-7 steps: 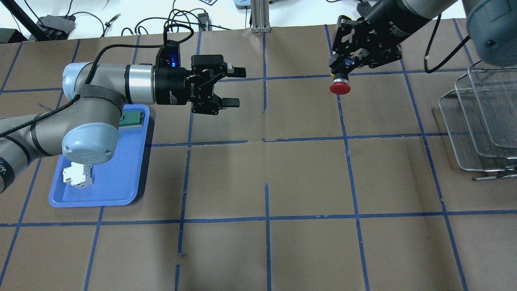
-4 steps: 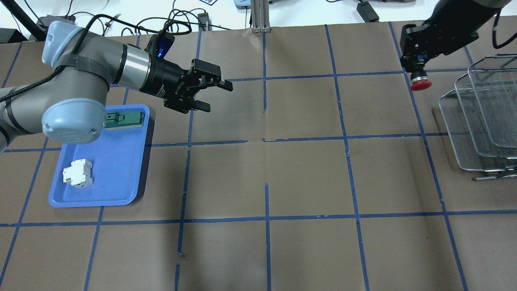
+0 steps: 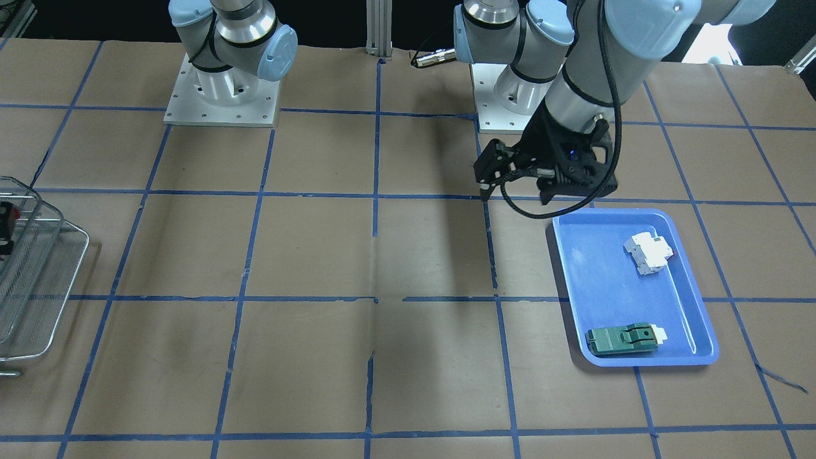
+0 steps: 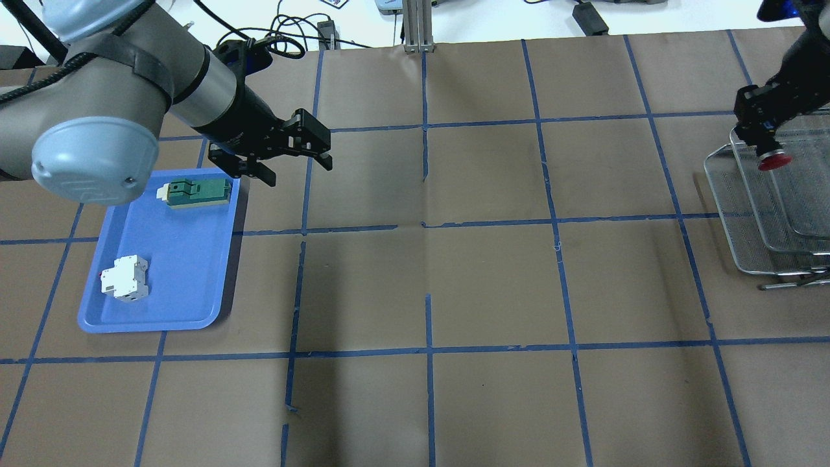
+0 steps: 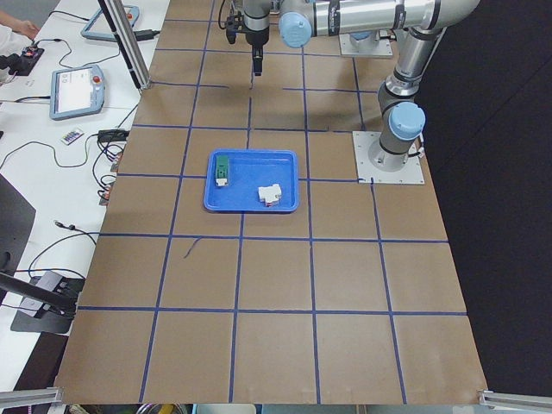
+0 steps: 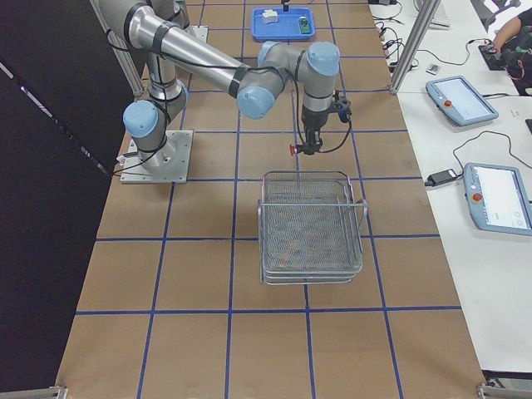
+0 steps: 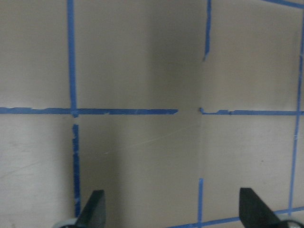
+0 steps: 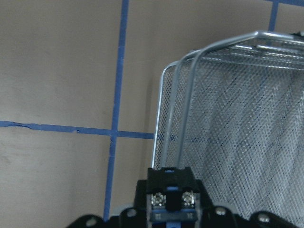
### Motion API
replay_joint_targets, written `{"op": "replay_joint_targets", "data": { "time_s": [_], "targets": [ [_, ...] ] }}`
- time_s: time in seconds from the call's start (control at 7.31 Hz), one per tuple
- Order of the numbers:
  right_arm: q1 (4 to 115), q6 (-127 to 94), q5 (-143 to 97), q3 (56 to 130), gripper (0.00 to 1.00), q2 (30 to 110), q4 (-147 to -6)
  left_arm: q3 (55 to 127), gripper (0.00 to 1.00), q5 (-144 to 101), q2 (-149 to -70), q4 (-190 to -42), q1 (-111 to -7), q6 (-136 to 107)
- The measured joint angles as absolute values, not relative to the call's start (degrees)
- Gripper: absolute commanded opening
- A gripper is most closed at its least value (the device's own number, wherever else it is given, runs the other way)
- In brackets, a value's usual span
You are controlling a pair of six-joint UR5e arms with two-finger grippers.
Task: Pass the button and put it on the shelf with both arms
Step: 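Carry the button into the wire basket with the right gripper while the left arm retracts, then release the button in the basket and lift the right gripper away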
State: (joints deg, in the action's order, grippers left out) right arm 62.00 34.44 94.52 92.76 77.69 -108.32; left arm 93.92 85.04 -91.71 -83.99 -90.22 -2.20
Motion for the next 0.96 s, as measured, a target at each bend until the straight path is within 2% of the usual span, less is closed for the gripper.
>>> {"op": "replay_joint_targets", "data": {
  "time_s": [0.14,0.27,0.68,0.96],
  "targets": [
    [60.3,35.2,95.1,92.4,0.87,75.9,-108.9,91.0,1.00,88.6,-91.2,-87.9,-89.9,-1.2],
    [58.9,35.4,95.4,92.2,1.00,74.7,-109.0,89.0,1.00,89.3,-91.3,-89.8,-89.5,-0.7],
    [57.2,35.3,95.3,92.3,1.00,74.3,-108.0,87.3,1.00,89.8,-90.9,-91.8,-89.4,0.1],
    [58.3,34.8,94.9,91.1,1.00,77.1,-103.4,88.1,1.00,90.4,-89.7,-92.9,-89.4,2.5]
  ]
}}
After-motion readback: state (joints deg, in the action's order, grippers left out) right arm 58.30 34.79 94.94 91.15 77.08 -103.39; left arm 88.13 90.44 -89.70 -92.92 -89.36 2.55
